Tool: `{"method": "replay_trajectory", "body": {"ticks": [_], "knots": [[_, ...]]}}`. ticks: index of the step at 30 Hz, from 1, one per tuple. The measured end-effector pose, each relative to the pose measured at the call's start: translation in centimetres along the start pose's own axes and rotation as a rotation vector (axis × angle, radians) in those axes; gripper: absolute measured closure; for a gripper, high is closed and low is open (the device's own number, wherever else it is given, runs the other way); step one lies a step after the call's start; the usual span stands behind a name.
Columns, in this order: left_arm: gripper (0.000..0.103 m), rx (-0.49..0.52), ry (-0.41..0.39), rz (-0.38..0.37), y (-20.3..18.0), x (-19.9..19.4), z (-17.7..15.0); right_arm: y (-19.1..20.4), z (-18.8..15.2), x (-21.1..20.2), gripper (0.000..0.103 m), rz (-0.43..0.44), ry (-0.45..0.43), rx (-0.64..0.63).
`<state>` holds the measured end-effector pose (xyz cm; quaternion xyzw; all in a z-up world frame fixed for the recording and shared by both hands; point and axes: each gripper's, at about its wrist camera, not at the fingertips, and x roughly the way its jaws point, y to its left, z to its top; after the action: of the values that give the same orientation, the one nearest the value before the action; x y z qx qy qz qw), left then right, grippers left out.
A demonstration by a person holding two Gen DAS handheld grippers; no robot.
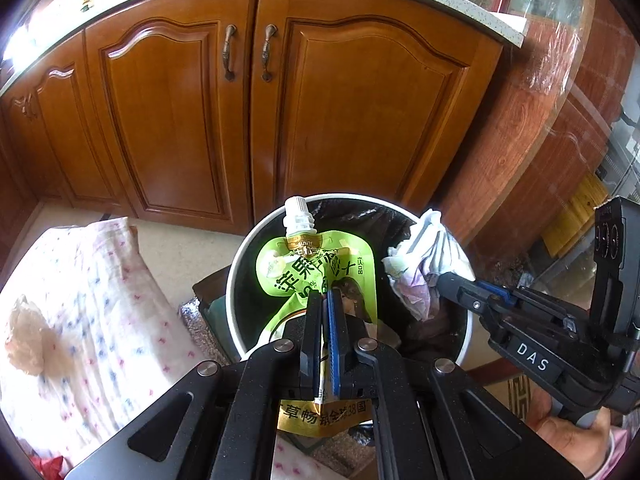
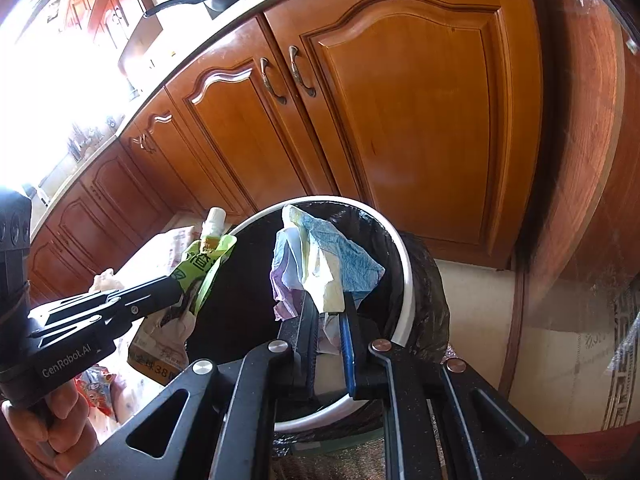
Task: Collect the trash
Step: 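Carry the pouch and foil wrapper over the bin and open both tools, then move both open tools back over the table toward the remaining wrappers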
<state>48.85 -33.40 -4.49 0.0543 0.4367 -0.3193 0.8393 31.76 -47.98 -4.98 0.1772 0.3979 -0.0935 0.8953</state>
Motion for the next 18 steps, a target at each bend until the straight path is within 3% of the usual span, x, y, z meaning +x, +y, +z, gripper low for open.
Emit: {"method": "replay_trajectory", "body": {"ticks": [1,6,15,17,18], "knots": [[0.101,0.0,0.007,-0.004,-0.1,0.2,-0.1,-0.1,0.2,0.1,0.088,0.003,0.006,0.001],[0.077,-0.009,0.001,0.007,0.1,0.0,-0.4,-0.3,0.6,0.1,0.077,0.018,0.0,0.014],[0.071,-0.085,-0.042,0.008,1.7,-3.4,-3.1,0.0,-0.1,-1.3,0.064,0.048,-0.031,0.038],[0.066,-0.103,-0.057,0.019,2.0,-4.5,-4.4,0.4,-0.7,-2.1,0.045,0.068,-0.054,0.044],[0.066,-0.114,-0.066,0.026,2.2,-5.1,-5.1,0.7,-1.1,-2.5,0.039,0.079,-0.066,0.046]]}}
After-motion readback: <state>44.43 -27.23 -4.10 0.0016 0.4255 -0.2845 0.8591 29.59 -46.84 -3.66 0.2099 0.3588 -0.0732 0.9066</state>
